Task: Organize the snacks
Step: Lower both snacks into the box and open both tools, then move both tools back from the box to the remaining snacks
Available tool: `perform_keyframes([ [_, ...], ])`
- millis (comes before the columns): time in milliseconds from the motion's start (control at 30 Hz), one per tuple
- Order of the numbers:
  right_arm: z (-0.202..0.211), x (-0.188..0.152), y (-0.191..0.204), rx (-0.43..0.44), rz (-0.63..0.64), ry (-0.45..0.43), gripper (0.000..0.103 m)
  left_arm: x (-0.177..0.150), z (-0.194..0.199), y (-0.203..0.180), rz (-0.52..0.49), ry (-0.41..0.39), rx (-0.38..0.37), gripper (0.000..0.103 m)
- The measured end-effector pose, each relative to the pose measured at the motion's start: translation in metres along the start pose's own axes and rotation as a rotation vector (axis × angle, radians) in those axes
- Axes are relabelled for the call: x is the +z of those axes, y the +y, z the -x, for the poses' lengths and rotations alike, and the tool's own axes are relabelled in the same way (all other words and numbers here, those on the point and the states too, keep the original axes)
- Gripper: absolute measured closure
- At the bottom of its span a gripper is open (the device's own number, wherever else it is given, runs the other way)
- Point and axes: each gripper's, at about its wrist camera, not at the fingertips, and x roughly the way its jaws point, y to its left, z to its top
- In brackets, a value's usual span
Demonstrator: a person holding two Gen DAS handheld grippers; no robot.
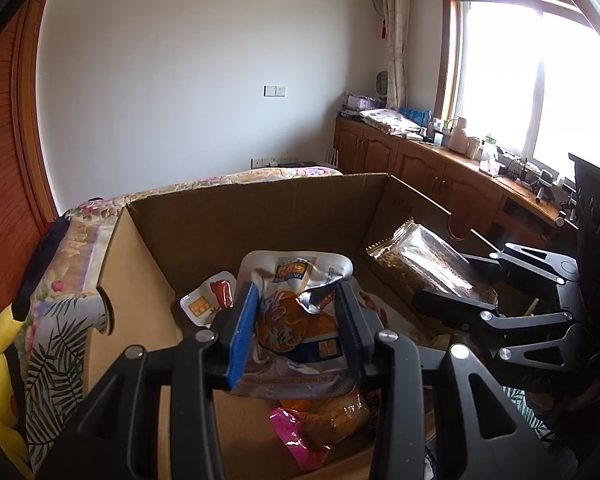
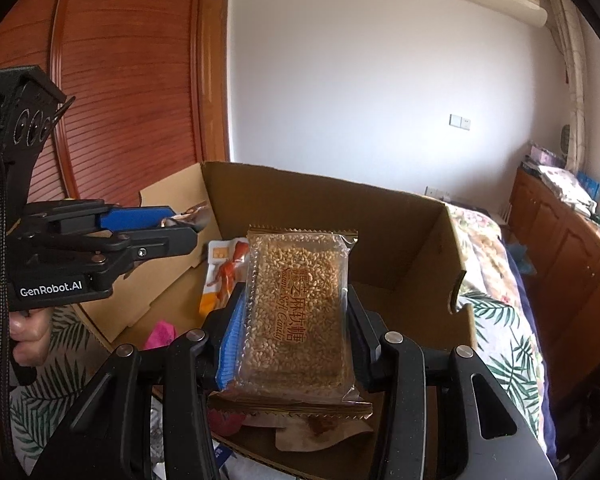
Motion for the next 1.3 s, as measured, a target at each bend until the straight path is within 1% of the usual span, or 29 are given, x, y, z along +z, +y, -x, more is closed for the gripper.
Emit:
perform_keyframes([
  [133,-0.002,0.0,-0.002,0.008,-0.011,0.004,0.057,-0.002,-0.003,-0.002,0.001,0.009,0.003,0.064],
  [233,-0.002,0.0,-0.003,0.014,-0.018,0.007,0.055,-0.004,-0.004,0.0,0.004,0.017,0.007,0.06],
  [267,-0.002,-0.001,-0.004,0.016,-0.021,0.008,0.054,-0.004,-0.004,0.0,0.003,0.017,0.012,0.057],
  [400,-0.001,-0.002,-0.003,0.014,-0.027,0.006,0.053,-0.005,-0.003,-0.002,-0.001,0.018,0.013,0.047],
  [467,0.001,-0.002,-0.003,0.014,-0.027,0.006,0.053,-0.005,-0.002,-0.003,-0.002,0.02,0.015,0.047],
  [567,0.009,-0.002,-0.002,0.012,-0.033,-0.008,0.053,-0.006,0.005,-0.005,-0.003,0.018,0.015,0.046],
  [667,0.027,-0.003,0.0,0.011,-0.047,-0.025,0.053,-0.007,0.016,-0.006,-0.003,0.009,0.013,0.044],
  [733,0.038,-0.006,0.002,0.008,-0.051,-0.032,0.053,-0.008,0.027,-0.009,-0.008,0.0,0.014,0.04],
  [767,0.045,-0.008,0.003,0.005,-0.052,-0.035,0.053,-0.01,0.033,-0.009,-0.014,-0.008,0.017,0.035],
  [800,0.052,-0.01,0.004,0.002,-0.054,-0.037,0.053,-0.011,0.039,-0.01,-0.019,-0.017,0.02,0.032],
  [867,0.064,-0.016,0.007,-0.002,-0.061,-0.036,0.052,-0.014,0.051,-0.014,-0.033,-0.03,0.026,0.032],
  [1033,0.082,-0.039,0.014,-0.015,-0.082,-0.001,0.052,-0.029,0.071,-0.02,-0.04,-0.026,0.02,0.032],
  [1200,0.083,-0.065,0.017,-0.027,-0.106,0.054,0.052,-0.05,0.078,-0.023,-0.031,0.007,0.011,0.032],
  [1233,0.082,-0.07,0.016,-0.028,-0.117,0.065,0.052,-0.054,0.082,-0.024,-0.039,-0.013,0.015,0.032],
  [1267,0.08,-0.074,0.015,-0.03,-0.124,0.076,0.052,-0.058,0.085,-0.027,-0.052,-0.026,0.037,0.032],
  [1300,0.077,-0.079,0.014,-0.036,-0.128,0.091,0.052,-0.06,0.086,-0.028,-0.054,-0.016,0.044,0.032],
])
